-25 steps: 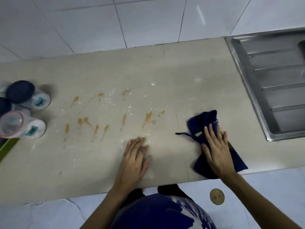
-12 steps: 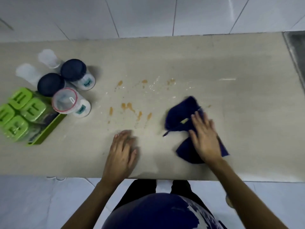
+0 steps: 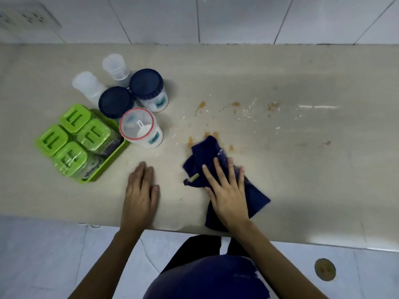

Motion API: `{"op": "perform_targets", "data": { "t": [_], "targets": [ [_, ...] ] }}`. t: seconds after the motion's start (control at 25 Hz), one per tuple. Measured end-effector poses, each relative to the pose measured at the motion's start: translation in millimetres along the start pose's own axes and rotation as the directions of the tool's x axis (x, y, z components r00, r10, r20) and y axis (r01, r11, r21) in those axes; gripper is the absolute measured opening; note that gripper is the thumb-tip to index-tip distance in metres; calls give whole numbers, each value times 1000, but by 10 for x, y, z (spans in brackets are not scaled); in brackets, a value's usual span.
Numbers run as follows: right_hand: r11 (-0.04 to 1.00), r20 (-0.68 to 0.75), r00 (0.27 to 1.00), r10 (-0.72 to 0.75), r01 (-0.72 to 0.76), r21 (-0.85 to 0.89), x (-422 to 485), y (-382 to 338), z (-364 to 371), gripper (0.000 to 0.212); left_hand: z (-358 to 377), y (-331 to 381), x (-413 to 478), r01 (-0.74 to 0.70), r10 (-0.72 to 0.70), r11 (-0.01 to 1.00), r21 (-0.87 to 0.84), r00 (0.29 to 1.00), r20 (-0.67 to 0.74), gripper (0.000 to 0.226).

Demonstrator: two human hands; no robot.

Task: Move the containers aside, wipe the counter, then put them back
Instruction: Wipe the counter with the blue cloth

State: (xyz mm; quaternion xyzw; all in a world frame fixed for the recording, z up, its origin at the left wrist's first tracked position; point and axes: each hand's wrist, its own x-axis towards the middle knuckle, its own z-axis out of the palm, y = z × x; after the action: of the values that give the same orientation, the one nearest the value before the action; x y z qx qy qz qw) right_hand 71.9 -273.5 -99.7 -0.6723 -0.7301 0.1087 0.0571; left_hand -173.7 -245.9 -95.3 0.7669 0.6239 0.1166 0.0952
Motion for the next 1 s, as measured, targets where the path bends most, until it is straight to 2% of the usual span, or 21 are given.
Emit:
{"op": "perform_targets", "data": {
  "t": [0.08,0.16,0.32,0.4,0.44,0.48,0.52,0.6,0.68,0.76,0.84,0.92,1.0],
  "targets": [
    [998,19,998,-56,56,-33,82,17,5,52,17,-14,5,-24,24,1000,17,999,29,54],
    [996,40,997,-69,71,-59,16,367,-78,51,20,-13,18,9,-9,1000,-24,1000,14,55],
    [995,33,995,94,-94,-20,-148,1268,-360,60,32,-33,0,32,-34,996,-82,999,-23,55],
    [987,21,987,158,-158,-5,-124,1244,-395,60,37,-45,9,55,-58,992,-111,998,-25,54],
    [992,19,992,126,-126,-13,-105,1061,-352,58,31,-45,10,80,-84,987,-138,996,-27,53],
    [999,31,999,31,-30,-19,-90,791,-278,55,24,-47,7,105,-112,980,-167,993,-33,52],
    [991,58,990,-128,130,-26,-72,470,-182,52,18,-57,6,127,-138,973,-194,989,-45,51],
    [909,109,905,-410,416,-32,-60,-96,-9,50,-3,-66,4,167,-188,955,-245,980,-63,49],
    [883,99,880,-464,469,-29,8,-309,61,50,-24,-66,12,196,-224,942,-273,972,-73,49],
    [896,86,893,-441,444,-18,101,-160,4,49,-34,-53,12,188,-215,945,-268,974,-75,50],
    [941,66,939,-337,337,-1,207,240,-96,50,-42,-46,10,168,-194,950,-263,978,-77,50],
    [991,27,991,-130,129,35,364,765,-230,54,-40,-48,25,155,-183,951,-266,980,-82,49],
    [993,-21,996,85,-83,87,517,1092,-353,55,-28,-60,25,162,-189,949,-271,979,-80,48]
  ]
}}
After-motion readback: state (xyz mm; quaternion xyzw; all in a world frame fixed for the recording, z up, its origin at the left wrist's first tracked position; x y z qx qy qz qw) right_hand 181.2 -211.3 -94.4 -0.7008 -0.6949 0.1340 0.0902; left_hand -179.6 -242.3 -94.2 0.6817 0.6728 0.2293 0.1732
